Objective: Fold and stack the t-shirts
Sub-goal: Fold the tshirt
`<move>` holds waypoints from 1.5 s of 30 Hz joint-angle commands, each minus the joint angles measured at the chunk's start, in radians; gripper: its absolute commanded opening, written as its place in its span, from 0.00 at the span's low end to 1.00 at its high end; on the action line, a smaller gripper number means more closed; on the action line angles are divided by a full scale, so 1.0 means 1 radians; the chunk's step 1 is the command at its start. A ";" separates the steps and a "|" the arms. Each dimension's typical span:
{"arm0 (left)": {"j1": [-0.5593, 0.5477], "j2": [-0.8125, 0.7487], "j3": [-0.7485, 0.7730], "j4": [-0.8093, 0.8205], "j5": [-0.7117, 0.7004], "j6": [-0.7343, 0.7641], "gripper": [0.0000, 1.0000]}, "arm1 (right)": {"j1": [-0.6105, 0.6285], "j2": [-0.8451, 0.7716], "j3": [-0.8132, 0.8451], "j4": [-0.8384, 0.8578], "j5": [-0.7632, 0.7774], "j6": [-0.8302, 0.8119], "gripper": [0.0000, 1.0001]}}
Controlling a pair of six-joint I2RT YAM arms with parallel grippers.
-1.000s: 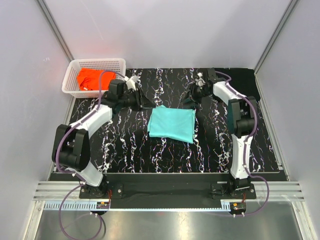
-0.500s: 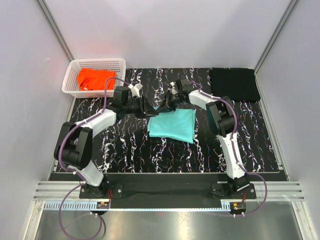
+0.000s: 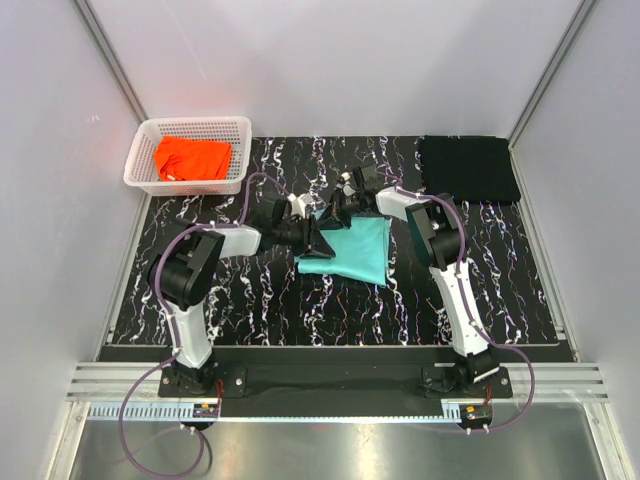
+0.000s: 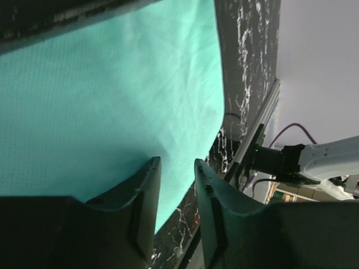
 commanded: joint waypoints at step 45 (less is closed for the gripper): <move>-0.260 -0.194 -0.028 -0.025 -0.114 -0.046 0.55 | -0.320 -0.663 -0.666 -0.094 0.056 -0.212 0.45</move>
